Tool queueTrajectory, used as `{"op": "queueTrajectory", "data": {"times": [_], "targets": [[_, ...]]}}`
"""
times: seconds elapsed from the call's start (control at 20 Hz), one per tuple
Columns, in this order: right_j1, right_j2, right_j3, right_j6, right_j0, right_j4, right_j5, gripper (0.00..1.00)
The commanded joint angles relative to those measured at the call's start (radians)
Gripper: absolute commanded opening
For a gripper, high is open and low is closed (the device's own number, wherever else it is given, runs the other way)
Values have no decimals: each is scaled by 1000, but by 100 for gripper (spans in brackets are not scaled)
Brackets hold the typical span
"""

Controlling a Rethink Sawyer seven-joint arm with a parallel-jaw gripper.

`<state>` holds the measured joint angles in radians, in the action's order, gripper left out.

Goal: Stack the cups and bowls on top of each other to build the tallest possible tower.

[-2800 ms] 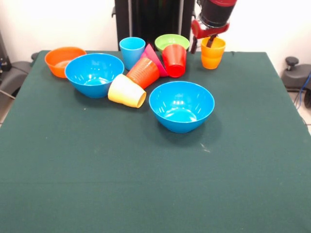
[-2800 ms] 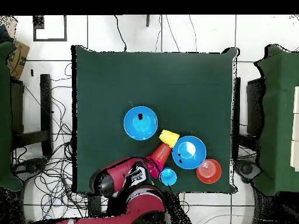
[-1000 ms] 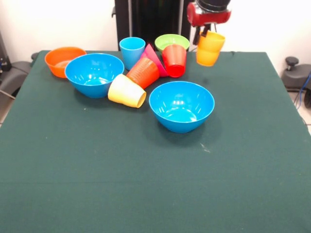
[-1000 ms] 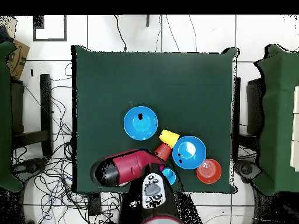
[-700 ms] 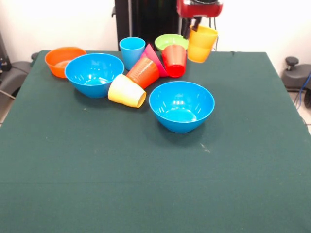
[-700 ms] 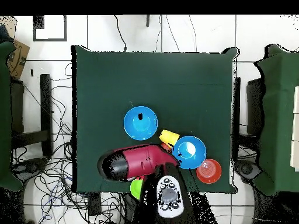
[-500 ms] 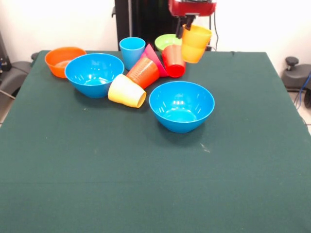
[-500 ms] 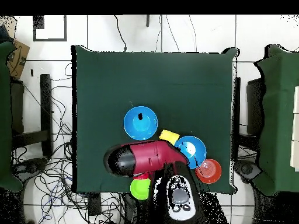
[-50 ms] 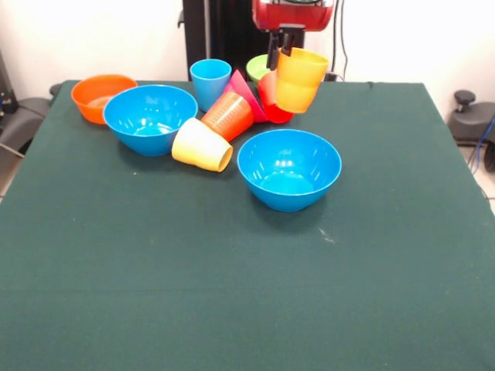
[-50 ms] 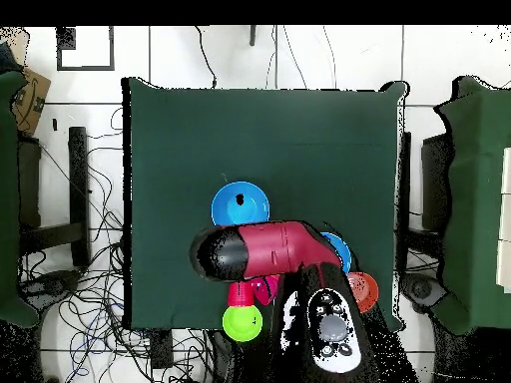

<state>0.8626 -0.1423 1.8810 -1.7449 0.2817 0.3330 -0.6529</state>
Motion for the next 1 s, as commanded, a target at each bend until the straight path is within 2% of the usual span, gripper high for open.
{"op": "queueTrajectory", "data": {"times": [0.05, 0.35, 0.6, 1.0], "targets": [[-8, -108, -83, 78, 16, -11, -105, 0], [-2, -128, -107, 96, 40, -9, -133, 0], [-1, -130, -88, 99, 56, 13, -96, 0], [-80, -127, -134, 89, 57, 54, -87, 0]]}}
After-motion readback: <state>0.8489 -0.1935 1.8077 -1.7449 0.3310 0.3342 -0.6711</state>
